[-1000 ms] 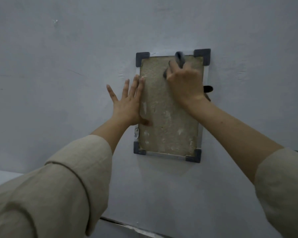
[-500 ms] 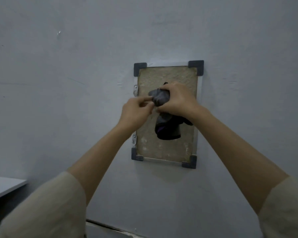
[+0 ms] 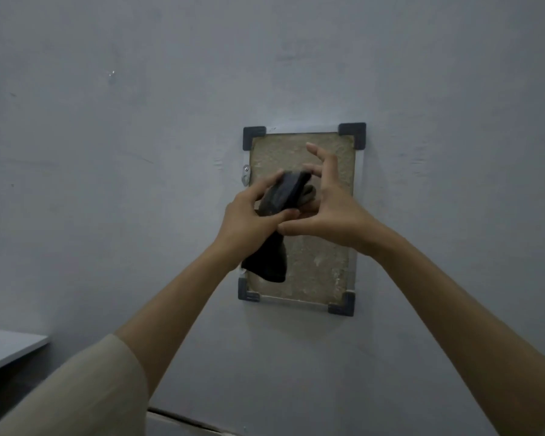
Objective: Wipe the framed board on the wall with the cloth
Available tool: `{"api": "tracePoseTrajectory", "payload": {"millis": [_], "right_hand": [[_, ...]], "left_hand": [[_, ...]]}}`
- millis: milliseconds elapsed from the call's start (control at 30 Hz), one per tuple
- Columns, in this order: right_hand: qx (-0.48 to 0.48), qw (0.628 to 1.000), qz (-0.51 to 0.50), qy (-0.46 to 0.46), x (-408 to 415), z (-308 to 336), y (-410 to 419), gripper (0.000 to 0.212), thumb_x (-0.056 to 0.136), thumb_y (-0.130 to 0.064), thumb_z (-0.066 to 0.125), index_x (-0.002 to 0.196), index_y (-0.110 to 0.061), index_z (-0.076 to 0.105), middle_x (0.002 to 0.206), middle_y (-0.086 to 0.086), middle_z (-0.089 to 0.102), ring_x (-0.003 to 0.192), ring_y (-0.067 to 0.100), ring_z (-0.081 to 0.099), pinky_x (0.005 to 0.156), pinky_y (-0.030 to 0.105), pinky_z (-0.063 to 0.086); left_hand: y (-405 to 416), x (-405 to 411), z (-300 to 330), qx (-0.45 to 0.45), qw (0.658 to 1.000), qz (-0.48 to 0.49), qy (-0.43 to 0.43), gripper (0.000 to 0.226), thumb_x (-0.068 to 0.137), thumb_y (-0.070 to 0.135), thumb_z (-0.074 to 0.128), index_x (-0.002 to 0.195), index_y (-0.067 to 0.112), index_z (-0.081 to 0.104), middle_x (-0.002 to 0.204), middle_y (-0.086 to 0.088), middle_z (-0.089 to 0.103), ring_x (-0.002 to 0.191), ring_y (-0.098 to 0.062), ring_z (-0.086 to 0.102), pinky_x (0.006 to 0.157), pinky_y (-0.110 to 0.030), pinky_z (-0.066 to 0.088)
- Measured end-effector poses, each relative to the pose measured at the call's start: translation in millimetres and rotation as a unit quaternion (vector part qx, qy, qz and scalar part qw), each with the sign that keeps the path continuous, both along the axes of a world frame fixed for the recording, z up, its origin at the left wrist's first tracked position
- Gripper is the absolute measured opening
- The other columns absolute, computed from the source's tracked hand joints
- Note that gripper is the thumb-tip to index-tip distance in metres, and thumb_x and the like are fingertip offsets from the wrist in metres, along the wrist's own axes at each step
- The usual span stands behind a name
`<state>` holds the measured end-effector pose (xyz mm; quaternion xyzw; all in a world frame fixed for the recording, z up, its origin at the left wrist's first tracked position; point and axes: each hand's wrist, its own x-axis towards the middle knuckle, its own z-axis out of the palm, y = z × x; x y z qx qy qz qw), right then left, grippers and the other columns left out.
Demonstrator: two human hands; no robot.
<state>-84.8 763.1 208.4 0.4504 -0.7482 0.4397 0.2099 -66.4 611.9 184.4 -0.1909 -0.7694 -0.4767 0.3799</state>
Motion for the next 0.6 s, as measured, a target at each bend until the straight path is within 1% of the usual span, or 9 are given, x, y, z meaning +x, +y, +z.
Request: {"api": "tracePoseTrajectory", "payload": {"millis": [67,133,200,233,267,300,367,500,600], "right_hand": [[0.013,1.0,-0.018,-0.004,1.0,5.0,9.2,0.111,0.069,-0.013,0.082,0.146,-0.028,0.004,0.144,0.01,0.033,0.124,0.024,0.049,0.099,0.032,0.048],[-0.012,0.997,-0.077,0.029,0.9,12.5,18.1,0.1,0.073,-0.018,0.079,0.146,-0.025,0.011,0.13,0.007,0.049,0.107,0.019,0.06,0.089,0.029,0.052],[-0.025,0.967,-0.209,0.143,-5.6,20.4,27.1,0.082,0.081,-0.021,0.072,0.145,-0.019,0.021,0.125,0.007,0.053,0.101,0.02,0.06,0.083,0.025,0.05],[0.015,0.932,-0.292,0.215,-10.4,24.3,32.3,0.078,0.084,-0.024,0.068,0.146,-0.016,0.022,0.134,0.009,0.048,0.112,0.024,0.056,0.09,0.031,0.046],[0.082,0.89,-0.36,0.267,-16.8,27.3,37.1,0.081,0.085,-0.029,0.066,0.149,-0.015,0.019,0.146,0.009,0.036,0.129,0.027,0.043,0.1,0.039,0.038],[0.161,0.853,-0.403,0.289,-22.8,30.2,41.2,0.089,0.084,-0.036,0.066,0.151,-0.014,0.012,0.156,0.006,0.018,0.142,0.025,0.023,0.108,0.044,0.028],[0.284,0.811,-0.429,0.276,-33.6,34.9,46.8,0.112,0.076,-0.049,0.07,0.152,-0.014,-0.005,0.159,0.0,-0.013,0.147,0.018,-0.009,0.115,0.05,0.012],[0.363,0.783,-0.445,0.24,-47.4,33.1,50.6,0.139,0.06,-0.061,0.075,0.148,-0.012,-0.022,0.153,0.001,-0.033,0.143,0.018,-0.026,0.116,0.054,0.002],[0.369,0.771,-0.456,0.249,-50.2,30.2,51.4,0.145,0.056,-0.064,0.075,0.147,-0.011,-0.024,0.152,0.002,-0.035,0.142,0.018,-0.028,0.115,0.055,0.001]], "left_hand": [[-0.8,0.1,3.4,-0.081,0.995,0.037,0.046,0.056,0.079,0.016,0.071,0.13,0.026,0.051,0.126,0.0,0.059,0.112,-0.013,0.056,0.094,-0.026,0.048],[-3.7,-2.5,6.7,-0.17,0.974,0.106,0.106,0.05,0.08,0.013,0.069,0.127,0.021,0.055,0.122,-0.004,0.062,0.107,-0.015,0.057,0.09,-0.02,0.044],[-11.3,-9.0,12.1,-0.22,0.949,0.17,0.146,0.048,0.081,0.009,0.067,0.127,0.017,0.056,0.125,-0.01,0.059,0.111,-0.024,0.056,0.091,-0.022,0.039],[-15.1,-12.9,15.8,-0.231,0.941,0.195,0.154,0.048,0.082,0.007,0.065,0.128,0.015,0.055,0.128,-0.011,0.056,0.114,-0.027,0.054,0.094,-0.025,0.039],[-18.0,-17.3,19.9,-0.237,0.934,0.215,0.161,0.048,0.084,0.006,0.063,0.13,0.014,0.053,0.132,-0.012,0.052,0.116,-0.029,0.052,0.096,-0.03,0.04],[-19.2,-22.7,24.4,-0.239,0.928,0.233,0.168,0.048,0.085,0.005,0.061,0.131,0.013,0.052,0.135,-0.013,0.05,0.118,-0.031,0.051,0.099,-0.035,0.04],[-16.8,-36.2,33.4,-0.233,0.922,0.255,0.173,0.048,0.086,0.002,0.057,0.133,0.012,0.049,0.139,-0.013,0.046,0.121,-0.034,0.048,0.103,-0.042,0.041],[0.8,-55.8,29.2,-0.233,0.929,0.241,0.155,0.052,0.086,-0.003,0.049,0.135,0.015,0.046,0.143,-0.011,0.041,0.123,-0.036,0.044,0.105,-0.048,0.038],[1.1,-56.6,6.0,-0.372,0.881,0.223,0.19,0.053,0.088,-0.004,0.05,0.136,0.017,0.046,0.144,-0.013,0.04,0.11,-0.04,0.047,0.093,-0.053,0.046]]}}
